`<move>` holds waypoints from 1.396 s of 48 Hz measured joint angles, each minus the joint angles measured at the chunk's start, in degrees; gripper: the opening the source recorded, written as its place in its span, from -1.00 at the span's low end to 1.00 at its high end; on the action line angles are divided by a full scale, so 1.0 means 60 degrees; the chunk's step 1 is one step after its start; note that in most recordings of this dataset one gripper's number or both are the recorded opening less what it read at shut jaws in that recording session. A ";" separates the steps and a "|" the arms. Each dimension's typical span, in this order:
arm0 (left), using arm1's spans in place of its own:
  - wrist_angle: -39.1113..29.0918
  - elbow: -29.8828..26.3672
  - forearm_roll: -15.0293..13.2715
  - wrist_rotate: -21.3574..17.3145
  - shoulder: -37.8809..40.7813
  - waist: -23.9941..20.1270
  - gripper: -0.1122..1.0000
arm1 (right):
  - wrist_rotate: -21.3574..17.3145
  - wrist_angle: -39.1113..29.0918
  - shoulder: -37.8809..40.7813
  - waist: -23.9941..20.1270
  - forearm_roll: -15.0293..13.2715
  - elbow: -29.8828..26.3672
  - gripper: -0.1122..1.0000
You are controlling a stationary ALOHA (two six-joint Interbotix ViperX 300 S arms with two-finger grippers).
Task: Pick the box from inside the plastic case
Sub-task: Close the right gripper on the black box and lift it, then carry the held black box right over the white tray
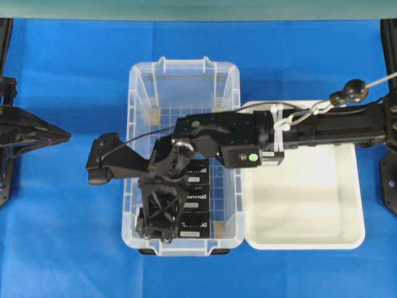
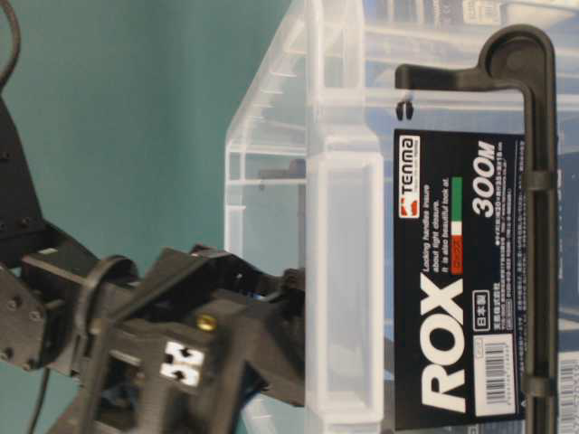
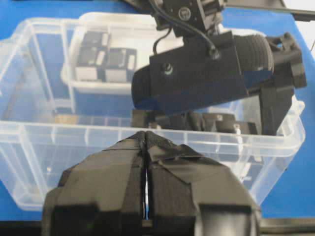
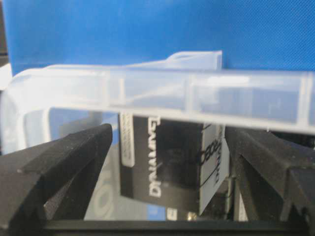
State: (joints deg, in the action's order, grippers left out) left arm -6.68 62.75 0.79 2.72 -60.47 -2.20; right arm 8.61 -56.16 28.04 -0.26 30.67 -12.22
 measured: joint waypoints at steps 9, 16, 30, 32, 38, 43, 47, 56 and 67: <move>-0.0029 0.0000 0.0000 0.0029 0.0000 0.0044 -0.88 | -0.0015 0.0029 0.0088 -0.0015 -0.0264 0.0044 0.99; -0.0044 0.0000 0.0015 0.0000 -0.0015 0.0059 -0.88 | -0.0044 -0.0059 0.0088 -0.0029 -0.0791 0.0161 0.99; -0.0044 0.0000 0.0000 0.0000 -0.0015 0.0059 -0.88 | -0.0073 -0.0425 0.0146 0.0190 -0.1406 0.0161 0.99; -0.0044 0.0000 0.0000 0.0000 -0.0015 0.0059 -0.88 | -0.0073 -0.0439 0.0161 0.0220 -0.1421 0.0146 0.99; -0.0044 0.0015 0.0000 0.0000 -0.0015 0.0059 -0.88 | -0.0059 -0.0454 0.0176 0.0220 -0.1421 0.0059 0.97; -0.0044 0.0015 0.0000 0.0000 -0.0015 0.0059 -0.88 | -0.0015 -0.0483 0.0103 0.0220 -0.1421 0.0000 0.82; -0.0044 0.0000 0.0000 0.0000 -0.0015 0.0059 -0.88 | 0.0029 -0.0645 0.0029 0.0220 -0.1436 -0.0059 0.53; -0.0044 0.0000 0.0015 0.0000 -0.0015 0.0059 -0.88 | 0.0044 -0.1274 -0.0176 0.0337 -0.1450 -0.0132 0.47; -0.0044 0.0000 0.0000 0.0044 -0.0015 0.0059 -0.88 | 0.0044 -0.1509 -0.0615 0.0762 -0.1436 -0.0278 0.47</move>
State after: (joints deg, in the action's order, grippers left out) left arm -6.94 62.75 0.79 2.99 -60.56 -1.85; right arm 8.88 -65.21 24.35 4.31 22.06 -13.89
